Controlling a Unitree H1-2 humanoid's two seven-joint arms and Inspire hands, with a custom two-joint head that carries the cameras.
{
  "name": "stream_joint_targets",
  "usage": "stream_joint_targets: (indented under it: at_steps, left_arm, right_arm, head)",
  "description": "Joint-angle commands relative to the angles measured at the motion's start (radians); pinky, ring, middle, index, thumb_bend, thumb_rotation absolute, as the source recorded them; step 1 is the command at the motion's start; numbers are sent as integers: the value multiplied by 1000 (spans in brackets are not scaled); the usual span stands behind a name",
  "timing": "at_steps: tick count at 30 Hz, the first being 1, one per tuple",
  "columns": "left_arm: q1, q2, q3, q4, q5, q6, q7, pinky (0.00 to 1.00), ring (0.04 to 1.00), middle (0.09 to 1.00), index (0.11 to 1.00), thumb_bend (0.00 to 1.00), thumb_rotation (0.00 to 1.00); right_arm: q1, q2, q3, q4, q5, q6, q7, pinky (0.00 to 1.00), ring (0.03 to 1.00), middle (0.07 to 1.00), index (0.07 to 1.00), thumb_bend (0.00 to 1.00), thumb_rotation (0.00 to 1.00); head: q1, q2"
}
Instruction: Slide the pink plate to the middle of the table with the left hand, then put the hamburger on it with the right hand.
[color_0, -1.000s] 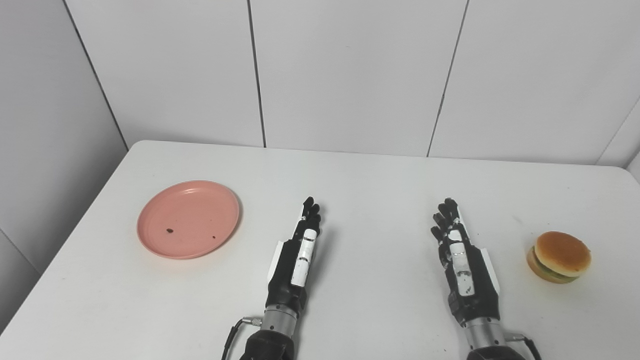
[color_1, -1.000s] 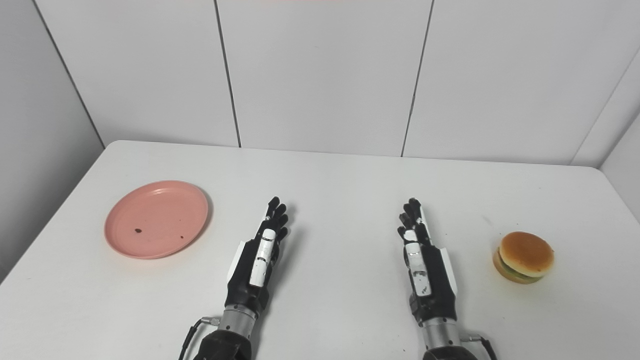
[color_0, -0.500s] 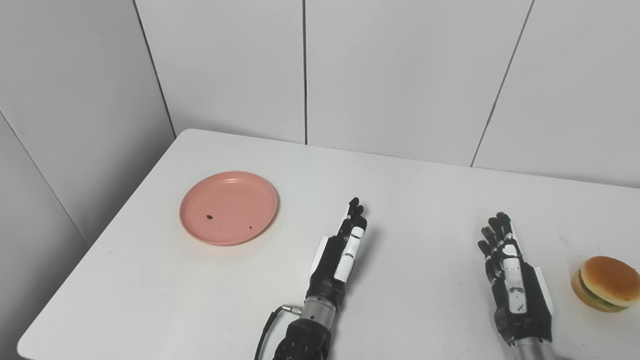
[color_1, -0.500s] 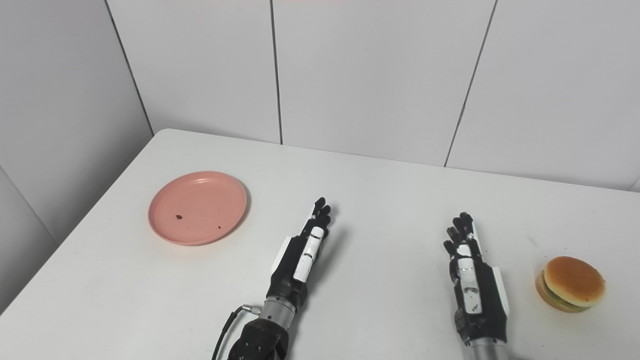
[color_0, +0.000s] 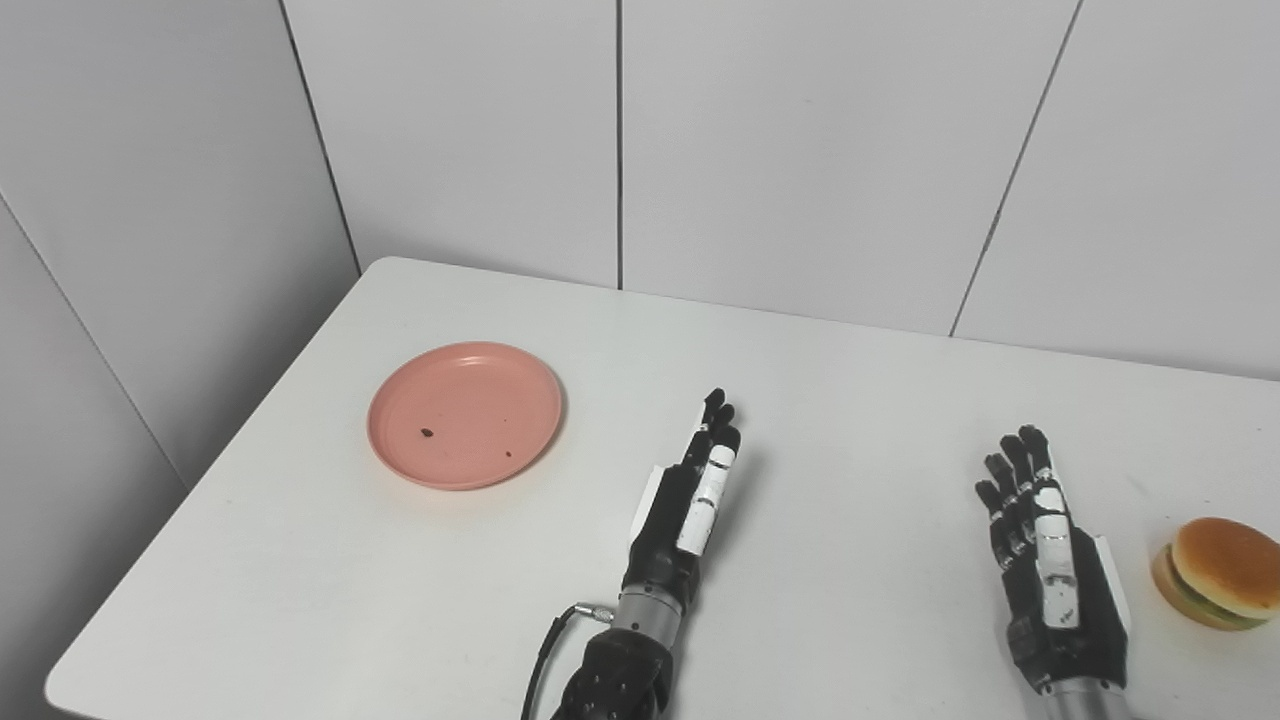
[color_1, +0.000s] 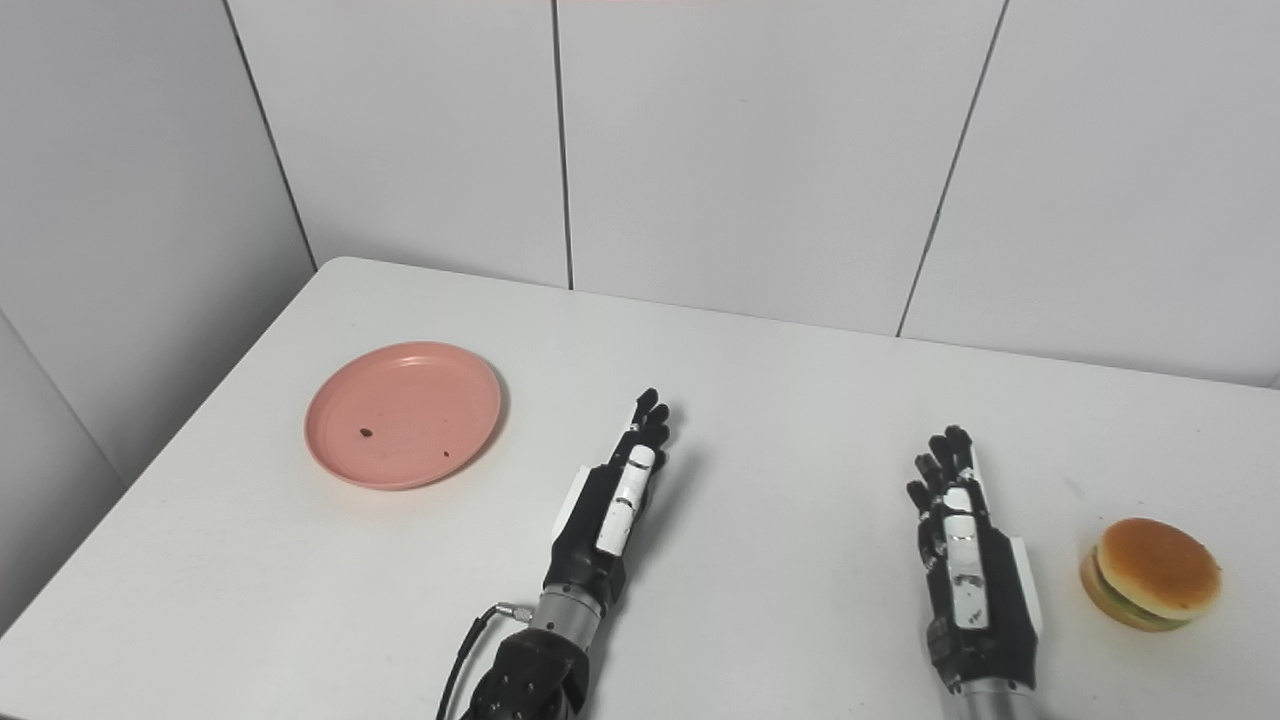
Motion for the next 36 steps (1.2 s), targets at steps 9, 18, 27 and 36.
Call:
stream_joint_targets:
  at_steps: [9,18,27,36]
  left_arm:
    - [-13,55,92,-35,-88,-19,-13,998,989,979,983,591,1000]
    - [-41,108,156,-146,-97,11,14,979,950,936,926,587,1000]
    - [-49,134,222,-268,-97,86,55,902,891,872,863,621,1000]
    - [-67,171,288,-299,-106,30,79,852,815,803,790,650,1000]
  right_arm:
    - [27,-21,-15,36,-7,-27,14,1000,1000,1000,1000,513,864]
    - [30,-17,-14,30,-8,-17,15,1000,1000,1000,1000,513,864]
    - [25,-14,-15,38,-7,-19,15,1000,1000,993,996,533,837]
    - [20,-21,-12,48,-1,-19,27,1000,1000,1000,1000,545,847]
  head:
    - [6,-2]
    - [0,-1]
    - [-1,-1]
    - [2,-4]
